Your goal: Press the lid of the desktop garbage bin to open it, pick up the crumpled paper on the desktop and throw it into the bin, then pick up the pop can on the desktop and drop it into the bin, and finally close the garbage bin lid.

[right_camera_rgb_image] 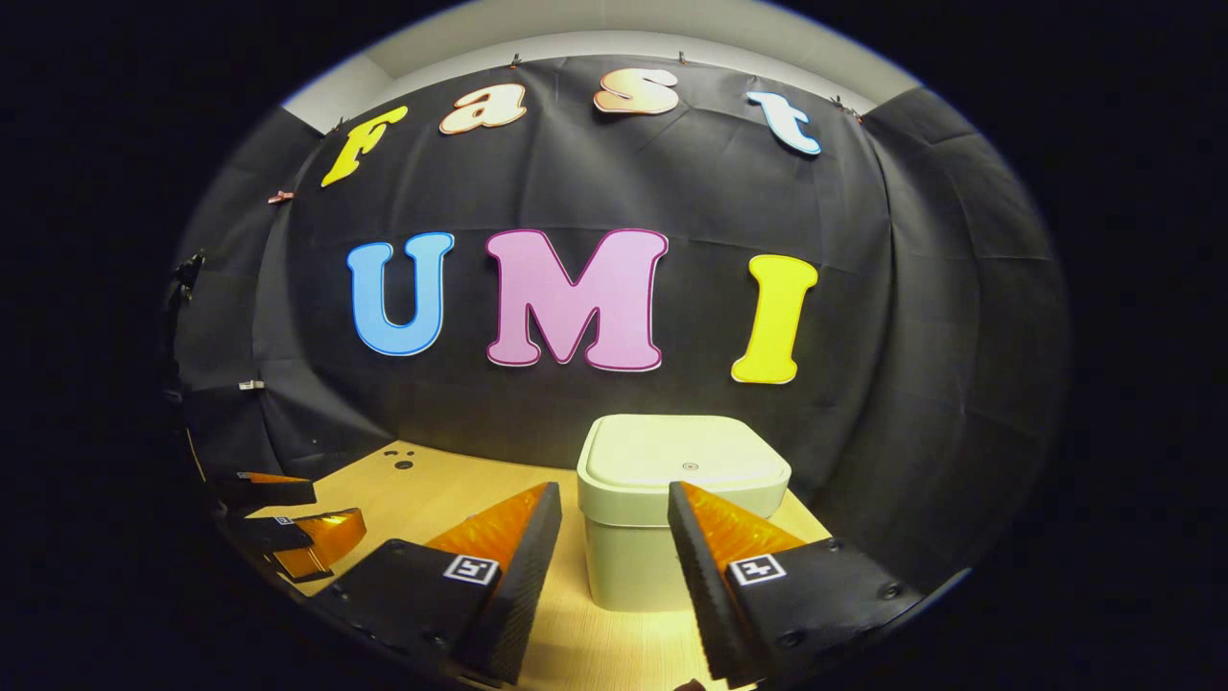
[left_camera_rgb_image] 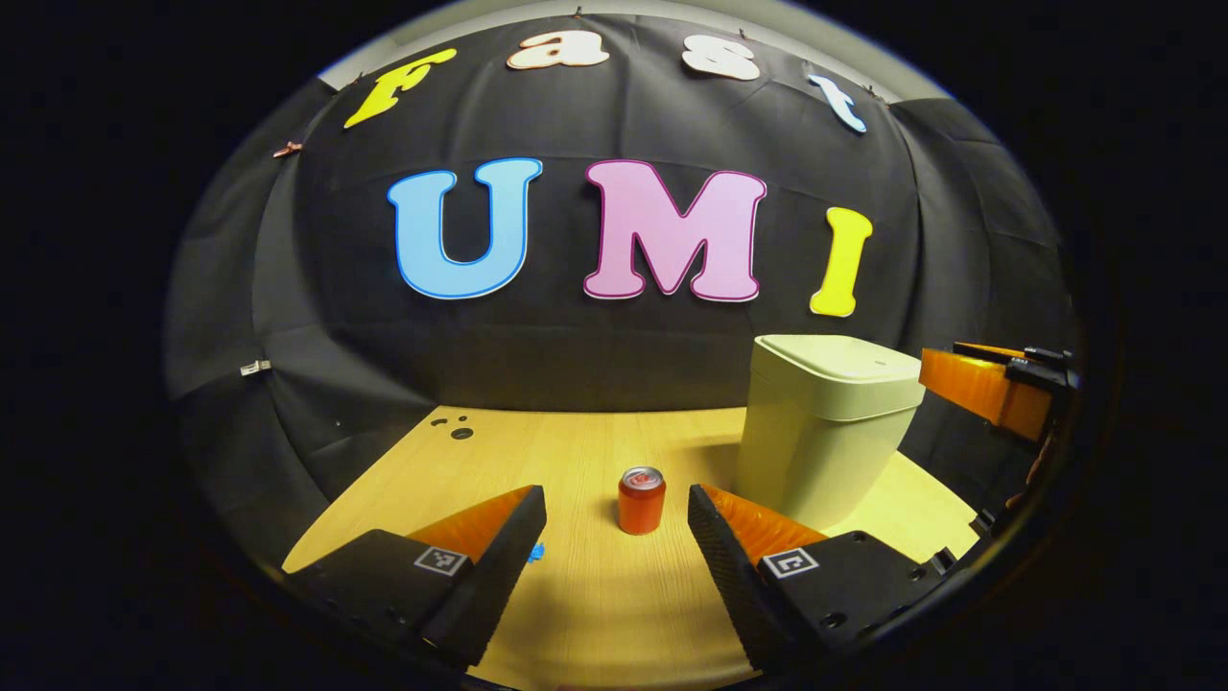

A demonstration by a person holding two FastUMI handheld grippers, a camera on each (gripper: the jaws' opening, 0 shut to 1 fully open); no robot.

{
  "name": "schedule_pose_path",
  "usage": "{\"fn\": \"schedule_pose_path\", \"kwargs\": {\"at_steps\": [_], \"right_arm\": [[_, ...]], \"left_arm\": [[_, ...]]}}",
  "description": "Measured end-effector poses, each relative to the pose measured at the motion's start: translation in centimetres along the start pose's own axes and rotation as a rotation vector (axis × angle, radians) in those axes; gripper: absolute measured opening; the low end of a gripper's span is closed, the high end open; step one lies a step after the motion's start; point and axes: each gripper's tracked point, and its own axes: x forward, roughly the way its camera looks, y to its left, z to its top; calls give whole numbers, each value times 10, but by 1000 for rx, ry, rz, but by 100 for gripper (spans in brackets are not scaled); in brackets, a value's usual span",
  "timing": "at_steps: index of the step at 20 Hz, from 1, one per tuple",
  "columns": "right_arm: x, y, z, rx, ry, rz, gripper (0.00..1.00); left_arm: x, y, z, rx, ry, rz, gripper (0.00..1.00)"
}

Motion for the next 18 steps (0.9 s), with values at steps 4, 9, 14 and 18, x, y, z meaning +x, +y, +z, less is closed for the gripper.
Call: {"fn": "schedule_pose_path", "kwargs": {"at_steps": [4,9,14,18], "right_arm": [[2,5,3,-7,-15,12,57],[4,6,-2,4,14,6,34],[6,-3,-7,13,34,-40,17],[4,1,-16,42,78,-31,6]], "left_arm": [[6,0,4,27,-10,-5,95],[11,-2,4,33,-12,-22,96],[15,-3,3,31,-8,-38,96],[17,-3,3,32,-5,-46,96]]}}
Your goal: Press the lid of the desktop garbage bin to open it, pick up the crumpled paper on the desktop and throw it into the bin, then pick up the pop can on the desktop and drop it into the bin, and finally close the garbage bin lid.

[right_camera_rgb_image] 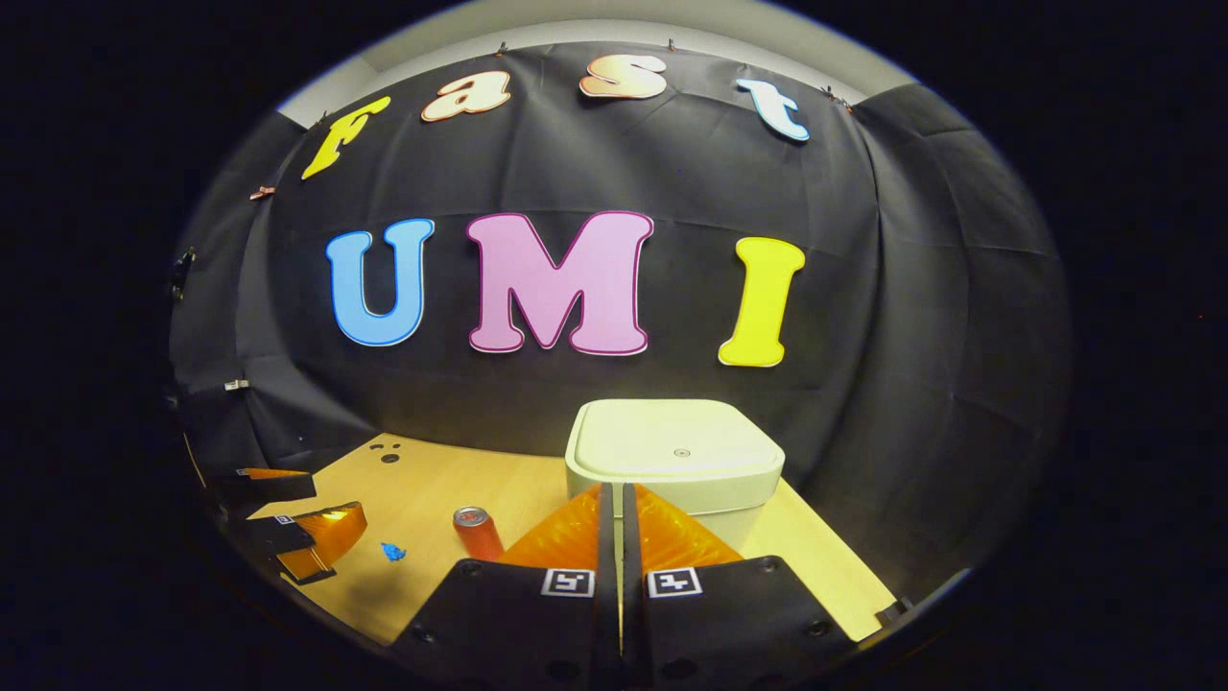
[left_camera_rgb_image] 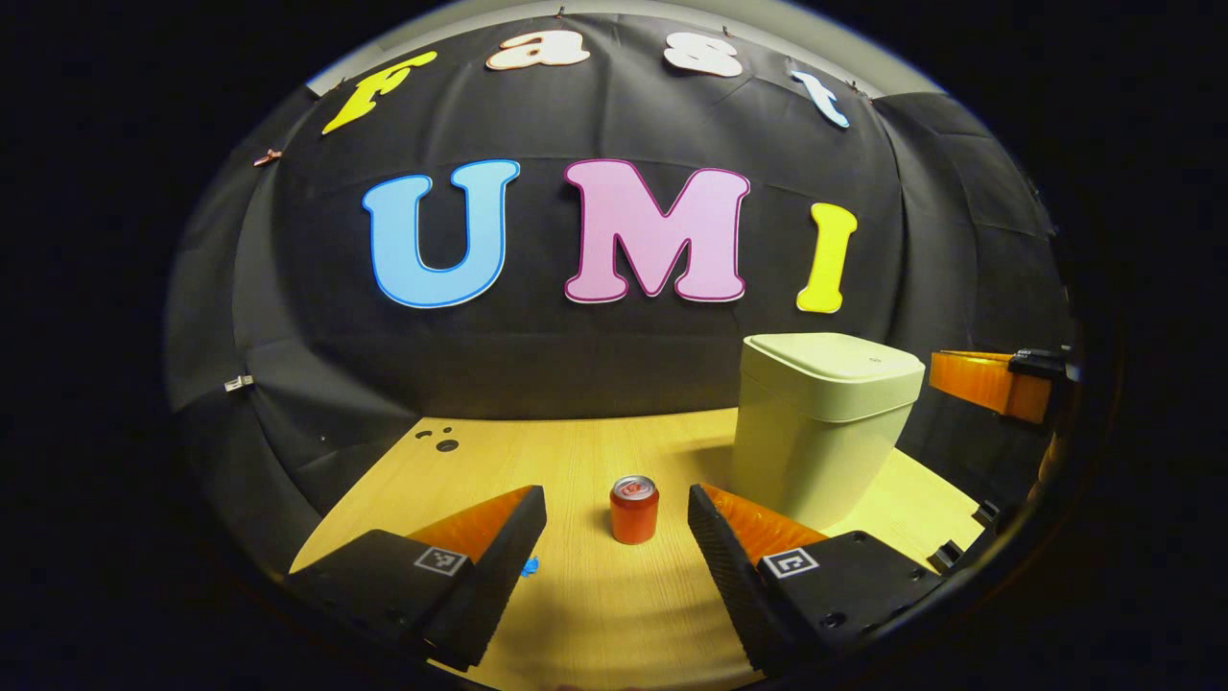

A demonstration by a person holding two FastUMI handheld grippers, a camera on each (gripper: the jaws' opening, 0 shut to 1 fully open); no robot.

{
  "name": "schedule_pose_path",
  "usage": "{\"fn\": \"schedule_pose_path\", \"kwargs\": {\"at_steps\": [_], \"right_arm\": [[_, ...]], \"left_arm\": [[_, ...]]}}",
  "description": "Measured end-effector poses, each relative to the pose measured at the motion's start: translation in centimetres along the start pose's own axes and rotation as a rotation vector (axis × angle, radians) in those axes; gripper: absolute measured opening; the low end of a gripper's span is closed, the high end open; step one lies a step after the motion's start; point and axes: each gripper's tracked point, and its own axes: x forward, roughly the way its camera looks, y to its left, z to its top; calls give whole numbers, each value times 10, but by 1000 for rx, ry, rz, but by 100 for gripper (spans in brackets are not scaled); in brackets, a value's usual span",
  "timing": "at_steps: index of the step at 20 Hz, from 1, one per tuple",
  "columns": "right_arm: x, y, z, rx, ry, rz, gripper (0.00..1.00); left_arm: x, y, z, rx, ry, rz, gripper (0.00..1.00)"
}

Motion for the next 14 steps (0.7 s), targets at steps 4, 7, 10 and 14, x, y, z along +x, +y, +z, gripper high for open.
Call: {"fn": "schedule_pose_path", "kwargs": {"at_steps": [4,7,10,14], "right_arm": [[-6,28,-8,6,33,125,6],[-1,36,-8,-10,43,166,5],[1,33,1,-21,26,161,5],[9,27,15,-35,8,142,5]], "left_arm": [[3,0,-1,-3,2,-9,96],[5,2,0,-4,-1,-7,96],[6,4,2,-1,-7,0,96],[7,8,2,-5,-3,5,96]]}}
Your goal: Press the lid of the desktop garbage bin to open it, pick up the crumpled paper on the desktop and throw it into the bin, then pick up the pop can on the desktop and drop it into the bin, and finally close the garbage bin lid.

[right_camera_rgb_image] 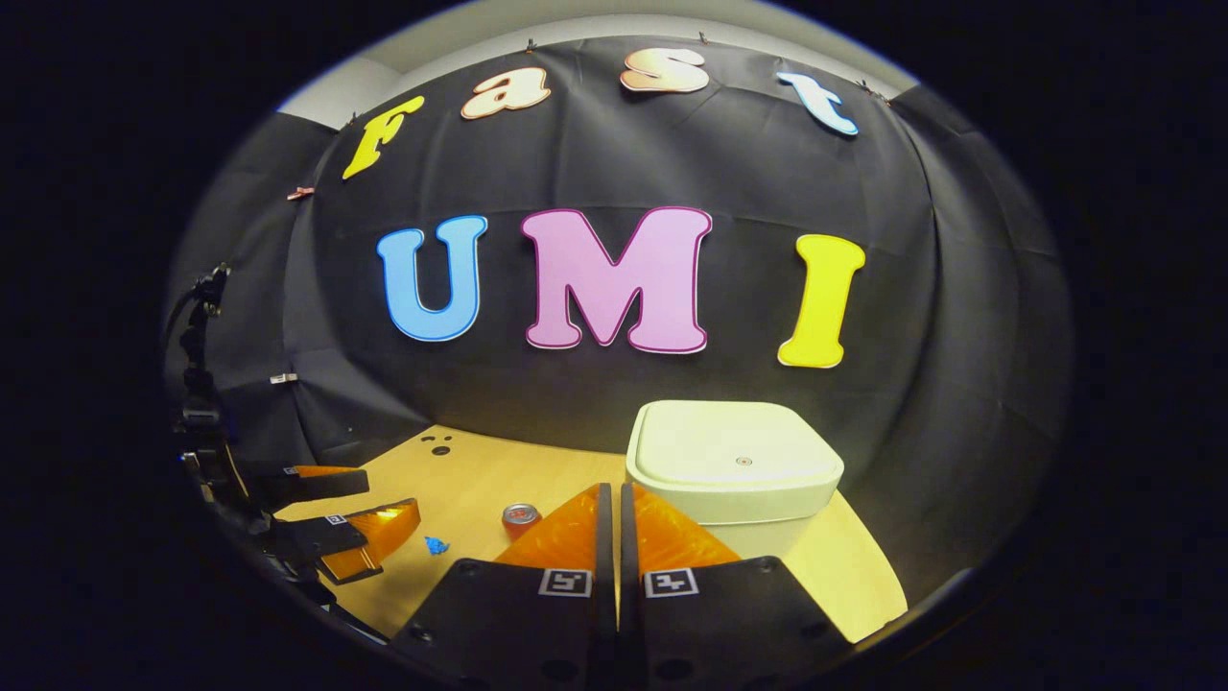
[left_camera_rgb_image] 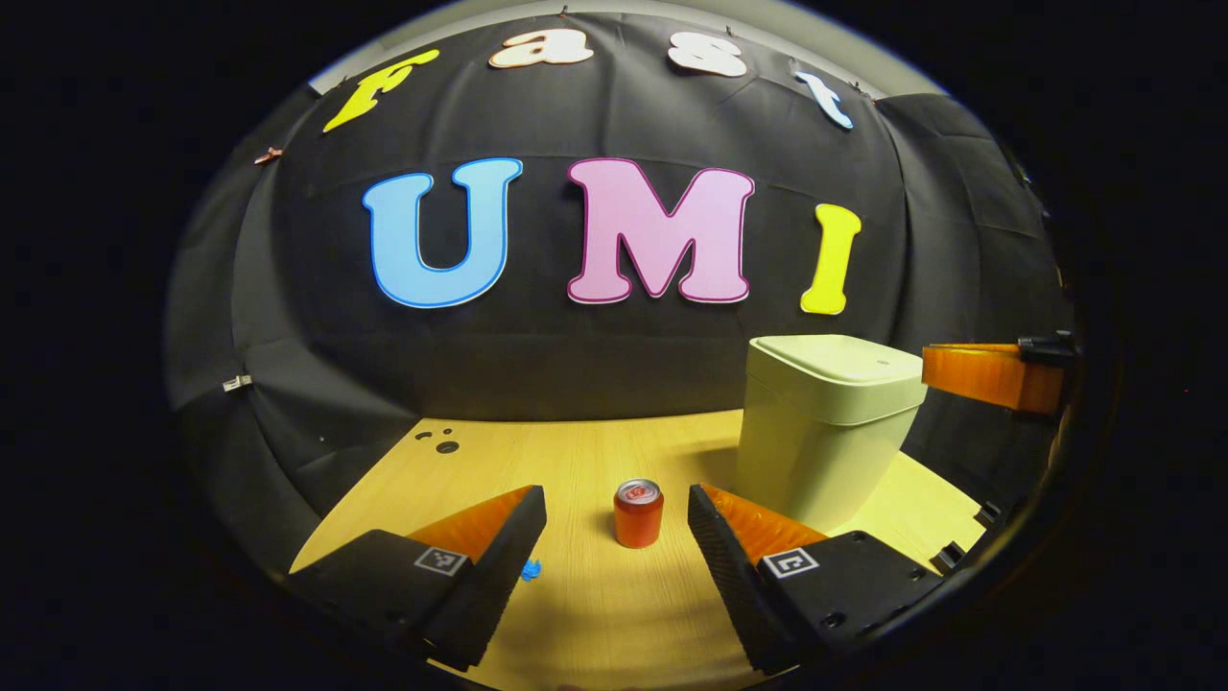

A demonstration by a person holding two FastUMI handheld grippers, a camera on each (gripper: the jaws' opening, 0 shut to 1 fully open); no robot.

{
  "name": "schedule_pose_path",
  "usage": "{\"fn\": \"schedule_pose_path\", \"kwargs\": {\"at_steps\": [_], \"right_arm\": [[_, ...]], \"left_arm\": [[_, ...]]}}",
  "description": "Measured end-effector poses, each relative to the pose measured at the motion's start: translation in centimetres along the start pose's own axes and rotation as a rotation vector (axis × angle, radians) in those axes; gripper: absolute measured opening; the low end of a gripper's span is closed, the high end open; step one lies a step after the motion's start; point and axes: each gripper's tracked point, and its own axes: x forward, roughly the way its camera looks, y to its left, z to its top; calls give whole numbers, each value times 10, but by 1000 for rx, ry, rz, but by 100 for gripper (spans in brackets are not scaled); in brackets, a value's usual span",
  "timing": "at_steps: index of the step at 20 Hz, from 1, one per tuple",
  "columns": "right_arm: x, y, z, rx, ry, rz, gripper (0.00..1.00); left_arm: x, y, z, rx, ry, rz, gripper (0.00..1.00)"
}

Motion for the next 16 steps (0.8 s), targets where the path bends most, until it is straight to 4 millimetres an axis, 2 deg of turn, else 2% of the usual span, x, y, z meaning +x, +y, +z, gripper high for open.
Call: {"fn": "schedule_pose_path", "kwargs": {"at_steps": [4,9,14,16], "right_arm": [[14,-13,4,29,4,-23,5],[35,-41,18,28,-11,-68,5],[59,-70,27,4,-12,-110,5],[69,-79,24,13,-2,-124,5]], "left_arm": [[2,1,0,-1,5,-1,96],[2,5,-3,7,10,8,96],[1,17,-4,10,21,50,96],[1,21,-4,15,23,68,96]]}}
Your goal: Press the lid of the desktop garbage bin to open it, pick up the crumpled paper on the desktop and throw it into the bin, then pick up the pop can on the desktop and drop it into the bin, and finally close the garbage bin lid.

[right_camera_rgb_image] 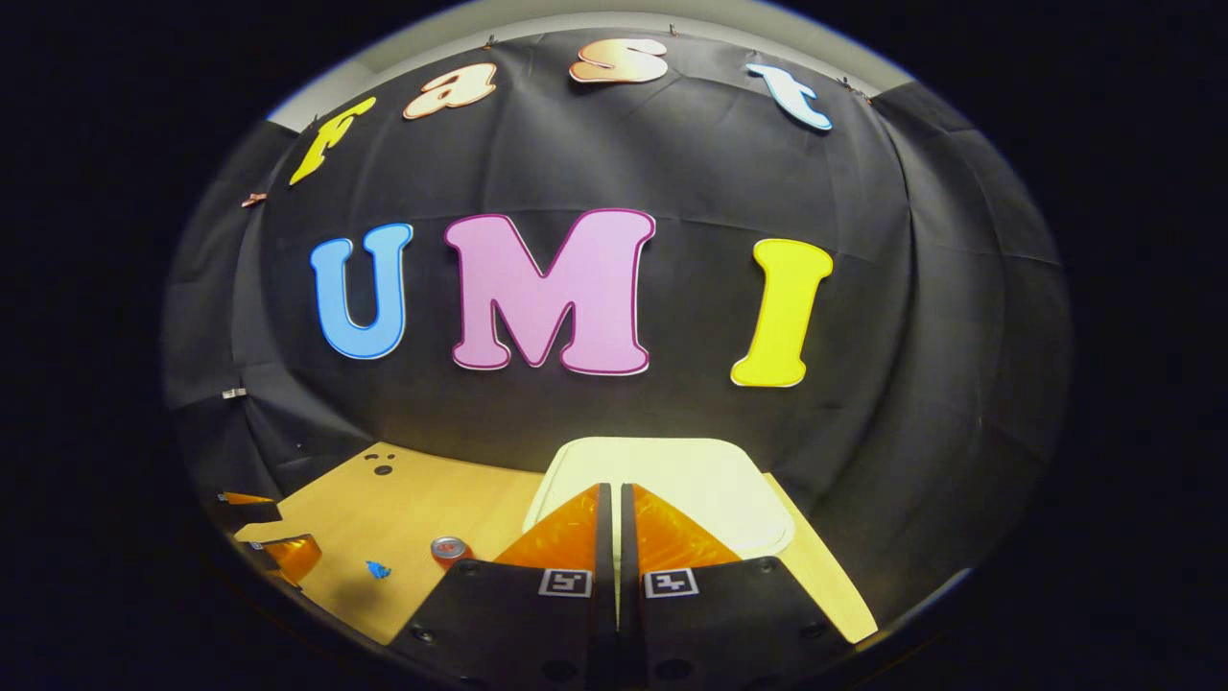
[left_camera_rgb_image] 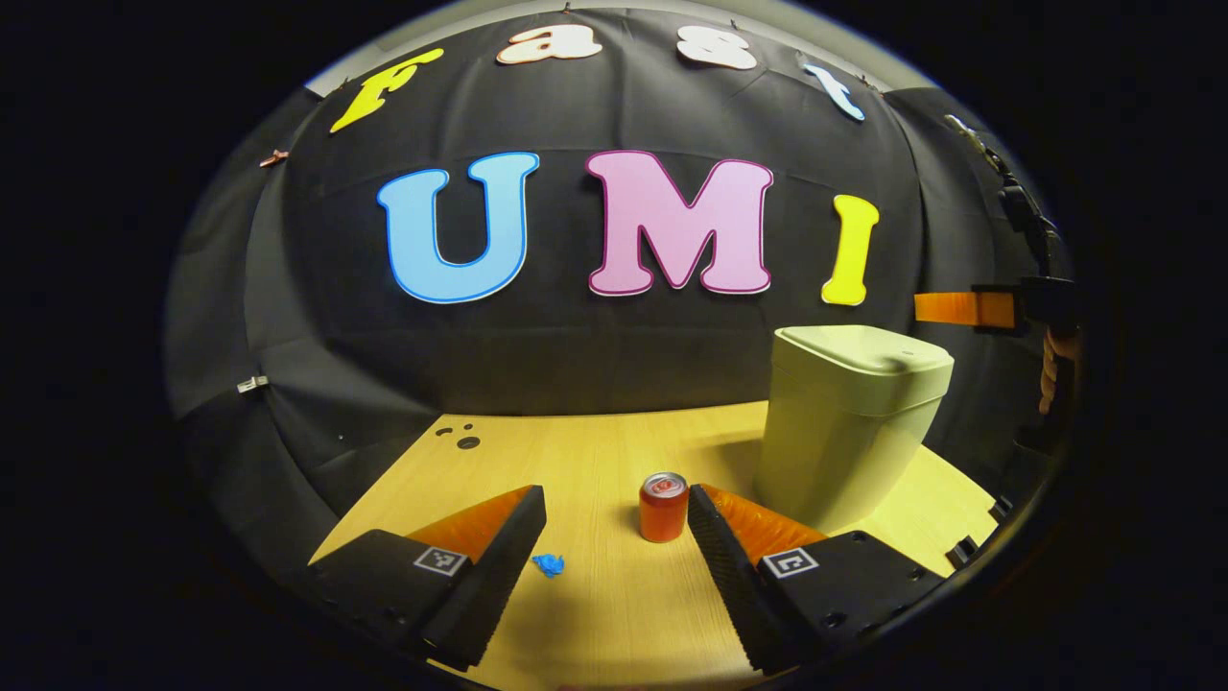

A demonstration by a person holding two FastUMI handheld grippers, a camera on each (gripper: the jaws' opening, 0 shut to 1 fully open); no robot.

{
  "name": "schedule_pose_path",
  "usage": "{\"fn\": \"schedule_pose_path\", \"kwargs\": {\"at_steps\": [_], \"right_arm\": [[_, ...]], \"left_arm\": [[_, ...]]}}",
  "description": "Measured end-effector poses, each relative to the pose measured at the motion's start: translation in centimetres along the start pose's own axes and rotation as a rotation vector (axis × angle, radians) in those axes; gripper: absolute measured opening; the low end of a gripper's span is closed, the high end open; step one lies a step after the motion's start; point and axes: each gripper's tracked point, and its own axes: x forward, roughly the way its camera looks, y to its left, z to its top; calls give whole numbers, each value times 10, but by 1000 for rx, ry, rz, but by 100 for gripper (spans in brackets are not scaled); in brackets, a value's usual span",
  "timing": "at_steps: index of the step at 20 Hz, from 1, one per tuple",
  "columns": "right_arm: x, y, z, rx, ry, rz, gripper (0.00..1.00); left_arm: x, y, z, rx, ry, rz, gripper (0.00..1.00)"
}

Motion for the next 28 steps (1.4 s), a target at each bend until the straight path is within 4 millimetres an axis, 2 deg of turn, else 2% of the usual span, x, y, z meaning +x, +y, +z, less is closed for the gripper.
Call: {"fn": "schedule_pose_path", "kwargs": {"at_steps": [3,4,5,11,18,24,28], "right_arm": [[14,-11,-11,17,36,-24,5],[18,-15,-13,21,43,-30,8],[21,-18,-17,21,54,-38,5],[33,-29,-43,57,134,-55,5],[35,-28,-45,50,128,-33,6],[36,-27,-46,83,125,-31,5],[36,-27,-48,29,121,-33,6]], "left_arm": [[-2,5,4,28,-17,32,96],[-4,7,6,30,-20,39,96],[-4,8,5,27,-20,44,96],[-7,16,-4,4,5,84,95],[-7,29,-3,30,3,122,95],[-7,27,-11,20,20,126,95],[-9,26,-15,23,25,125,95]]}}
